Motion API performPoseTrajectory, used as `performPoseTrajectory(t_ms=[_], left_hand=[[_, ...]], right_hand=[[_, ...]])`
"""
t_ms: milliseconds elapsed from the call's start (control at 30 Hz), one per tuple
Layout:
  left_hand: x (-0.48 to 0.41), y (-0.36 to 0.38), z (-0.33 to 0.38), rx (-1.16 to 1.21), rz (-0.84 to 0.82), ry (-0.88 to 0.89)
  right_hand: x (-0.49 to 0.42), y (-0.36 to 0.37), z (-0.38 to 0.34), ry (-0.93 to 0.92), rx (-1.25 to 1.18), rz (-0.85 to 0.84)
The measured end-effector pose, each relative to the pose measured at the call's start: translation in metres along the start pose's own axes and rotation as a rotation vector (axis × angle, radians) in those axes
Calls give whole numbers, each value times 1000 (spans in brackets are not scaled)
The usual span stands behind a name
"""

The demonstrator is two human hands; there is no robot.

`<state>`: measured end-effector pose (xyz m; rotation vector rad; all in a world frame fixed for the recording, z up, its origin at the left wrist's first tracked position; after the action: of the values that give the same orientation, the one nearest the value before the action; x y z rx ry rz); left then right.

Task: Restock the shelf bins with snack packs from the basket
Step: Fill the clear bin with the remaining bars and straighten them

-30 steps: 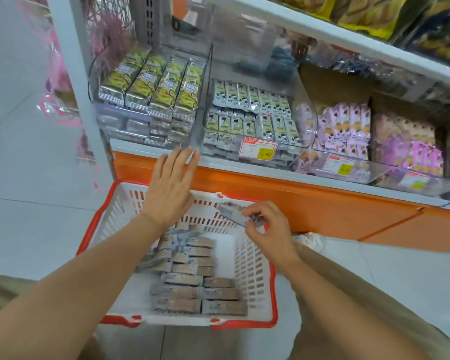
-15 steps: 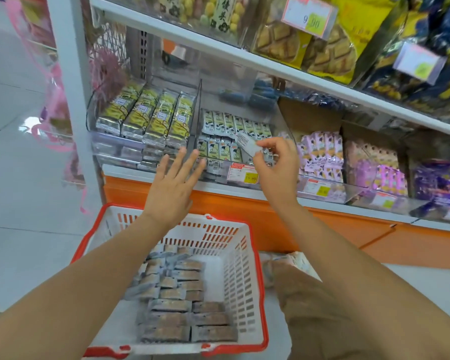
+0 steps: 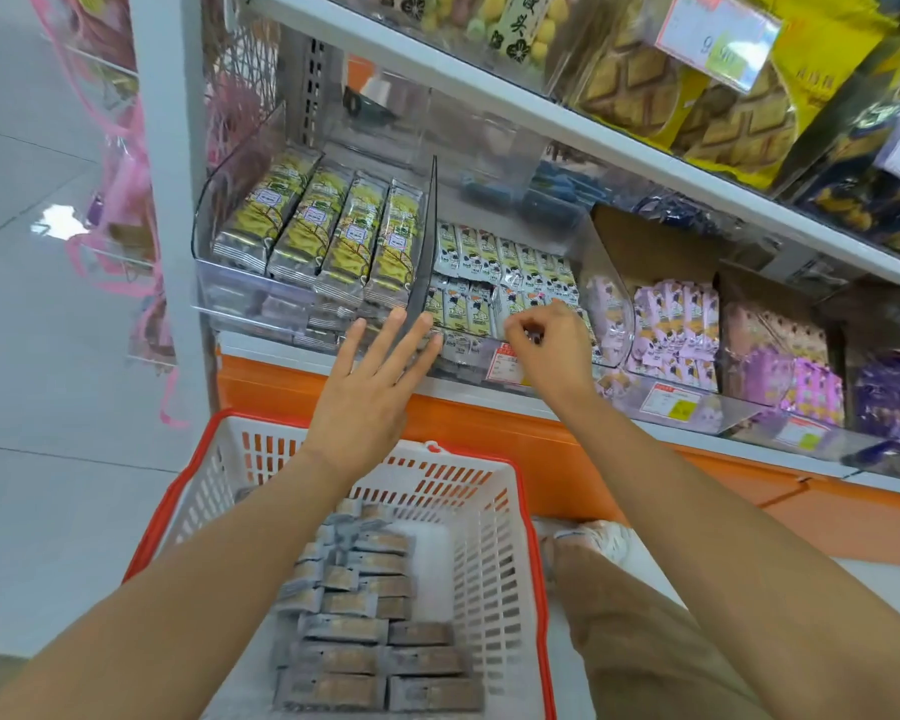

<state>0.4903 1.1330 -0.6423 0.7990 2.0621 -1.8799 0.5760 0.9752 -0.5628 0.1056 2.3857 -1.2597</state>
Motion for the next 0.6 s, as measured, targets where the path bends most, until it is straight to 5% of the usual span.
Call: performPoseTrajectory(t_ms=[400, 600], left_hand=[[12, 1, 5, 69, -17, -4], [43, 44, 2, 103, -252, -19]], right_hand=[[46, -20, -19, -100, -242, 26], [112, 38, -21, -135, -342, -242]])
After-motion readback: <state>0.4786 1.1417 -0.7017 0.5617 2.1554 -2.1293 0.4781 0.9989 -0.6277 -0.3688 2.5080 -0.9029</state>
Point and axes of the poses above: each hand's wrist, its own x-axis away from the middle knuckle, its own y-axis out of the palm, z = x × y, the point moved 10 cm from there along -x, towards the middle knuckle, and after that the axes turned 3 degrees about -x, right-handed, at the moved point
